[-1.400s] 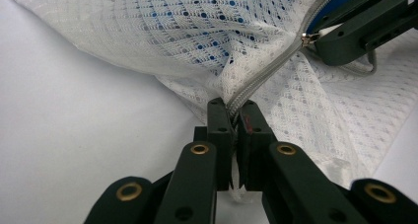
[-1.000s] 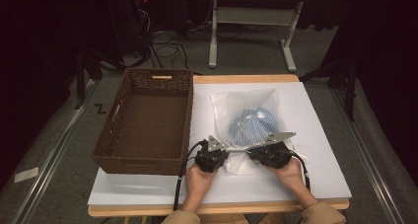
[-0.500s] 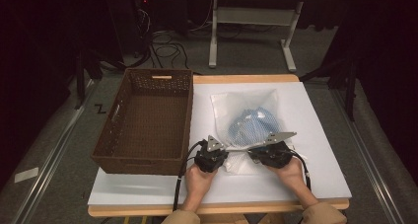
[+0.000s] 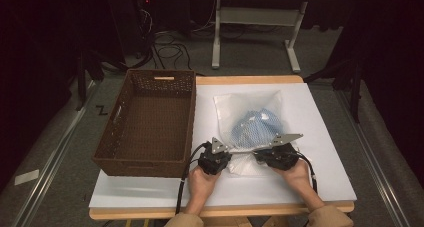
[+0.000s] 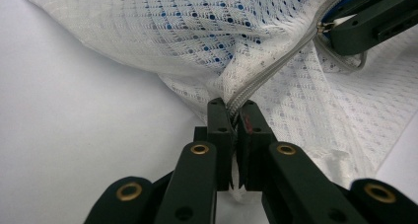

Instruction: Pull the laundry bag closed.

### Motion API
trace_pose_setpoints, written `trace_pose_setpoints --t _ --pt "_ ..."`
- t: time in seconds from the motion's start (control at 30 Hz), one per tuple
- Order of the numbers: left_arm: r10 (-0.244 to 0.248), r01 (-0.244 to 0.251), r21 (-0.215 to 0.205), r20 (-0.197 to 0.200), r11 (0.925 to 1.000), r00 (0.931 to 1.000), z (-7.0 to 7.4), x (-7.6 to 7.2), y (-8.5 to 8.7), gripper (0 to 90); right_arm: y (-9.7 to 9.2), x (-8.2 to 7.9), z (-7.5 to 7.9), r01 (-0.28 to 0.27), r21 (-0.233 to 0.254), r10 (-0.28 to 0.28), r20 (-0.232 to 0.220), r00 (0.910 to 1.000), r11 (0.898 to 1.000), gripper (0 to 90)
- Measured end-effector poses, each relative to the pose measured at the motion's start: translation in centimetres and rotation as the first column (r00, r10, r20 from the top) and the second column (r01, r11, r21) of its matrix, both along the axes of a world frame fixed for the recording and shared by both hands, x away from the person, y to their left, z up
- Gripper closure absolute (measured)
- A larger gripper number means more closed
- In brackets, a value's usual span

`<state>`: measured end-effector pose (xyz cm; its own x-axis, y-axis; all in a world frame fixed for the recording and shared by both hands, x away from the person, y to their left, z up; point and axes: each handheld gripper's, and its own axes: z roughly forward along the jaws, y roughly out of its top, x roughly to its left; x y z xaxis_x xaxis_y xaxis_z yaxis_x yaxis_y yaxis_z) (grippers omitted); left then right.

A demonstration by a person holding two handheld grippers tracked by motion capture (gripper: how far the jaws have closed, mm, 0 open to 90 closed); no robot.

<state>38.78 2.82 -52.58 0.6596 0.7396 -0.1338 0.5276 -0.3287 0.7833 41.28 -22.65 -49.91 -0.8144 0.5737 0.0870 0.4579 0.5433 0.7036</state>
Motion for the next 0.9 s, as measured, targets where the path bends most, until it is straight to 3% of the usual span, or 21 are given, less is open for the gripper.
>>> trace_pose_setpoints --t 0.27,0.9 --pt "-0.003 0.003 0.002 -0.004 1.0000 1.0000 -0.01 0.03 -0.03 85.9 -0.14 -0.09 -0.06 0.004 -0.001 -0.004 0.022 0.9998 1.000 87.0" --pt "-0.006 0.006 0.005 -0.006 1.0000 1.0000 -0.02 0.06 -0.04 85.9 -0.29 -0.26 -0.04 0.006 -0.004 -0.006 0.015 0.9999 1.000 87.1"
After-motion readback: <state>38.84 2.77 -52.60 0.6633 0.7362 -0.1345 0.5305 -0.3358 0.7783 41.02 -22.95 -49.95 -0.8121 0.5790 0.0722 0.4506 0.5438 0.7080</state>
